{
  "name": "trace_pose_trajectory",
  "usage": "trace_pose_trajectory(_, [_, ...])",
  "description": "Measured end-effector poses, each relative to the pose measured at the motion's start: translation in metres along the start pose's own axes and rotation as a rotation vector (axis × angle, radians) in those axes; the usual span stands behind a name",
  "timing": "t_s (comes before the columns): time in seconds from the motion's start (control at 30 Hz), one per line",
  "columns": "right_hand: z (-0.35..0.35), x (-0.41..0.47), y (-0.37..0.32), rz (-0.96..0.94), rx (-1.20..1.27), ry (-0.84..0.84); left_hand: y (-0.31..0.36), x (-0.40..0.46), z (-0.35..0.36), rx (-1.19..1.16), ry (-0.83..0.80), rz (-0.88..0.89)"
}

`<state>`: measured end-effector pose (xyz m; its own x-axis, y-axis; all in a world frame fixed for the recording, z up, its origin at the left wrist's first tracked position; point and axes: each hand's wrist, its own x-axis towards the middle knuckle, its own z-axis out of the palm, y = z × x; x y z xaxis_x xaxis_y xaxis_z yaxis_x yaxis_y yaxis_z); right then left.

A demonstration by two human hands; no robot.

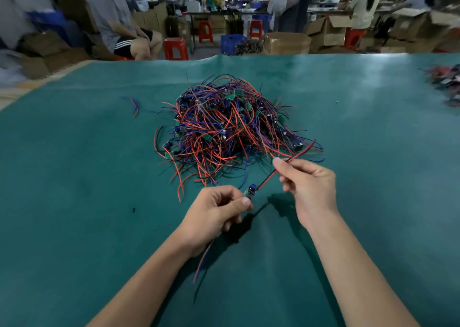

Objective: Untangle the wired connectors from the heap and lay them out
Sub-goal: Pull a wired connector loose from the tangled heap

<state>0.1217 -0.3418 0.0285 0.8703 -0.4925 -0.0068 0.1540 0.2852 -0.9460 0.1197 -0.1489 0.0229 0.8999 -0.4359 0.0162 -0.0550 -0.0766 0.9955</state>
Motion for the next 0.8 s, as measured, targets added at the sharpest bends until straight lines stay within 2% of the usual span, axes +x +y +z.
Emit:
trace_pose_trajectory(0.17, [-0.014,0.013,-0.006,-0.01,0.228,0.274,-0.002,0.0,0.0,0.025,0.008,-0.021])
trace_pose_trajectory(0.23, [-0.017,0.015,-0.01,-0.019,0.346,0.357,-0.004,0.002,0.001,-0.064,0.061,-0.023])
trace_pose_trajectory(0.3, [-0.016,0.014,-0.011,-0.014,0.386,0.366,-0.005,0.002,0.0,-0.206,0.136,-0.003])
trace_pose_trajectory(0.37, [-0.006,0.007,-0.006,0.026,0.25,0.284,-0.007,0.004,-0.001,-0.294,0.173,0.021])
trace_pose_trajectory(0.5, [0.023,-0.025,0.013,-0.037,-0.228,-0.314,-0.009,0.001,-0.003,-0.319,0.109,0.03])
trace_pose_trajectory(0.53, [0.028,-0.03,0.017,-0.082,-0.291,-0.375,-0.009,0.0,-0.002,-0.276,0.072,0.031])
trace_pose_trajectory(0.6, [0.03,-0.031,0.021,-0.142,-0.329,-0.364,-0.007,-0.002,-0.003,-0.175,0.04,0.016])
trace_pose_trajectory(0.7, [0.023,-0.028,0.016,-0.107,-0.237,-0.367,-0.005,-0.002,-0.006,-0.114,0.038,-0.035])
trace_pose_trajectory(0.8, [0.014,-0.022,0.009,-0.058,-0.124,-0.209,-0.003,-0.003,-0.004,-0.04,-0.029,-0.041])
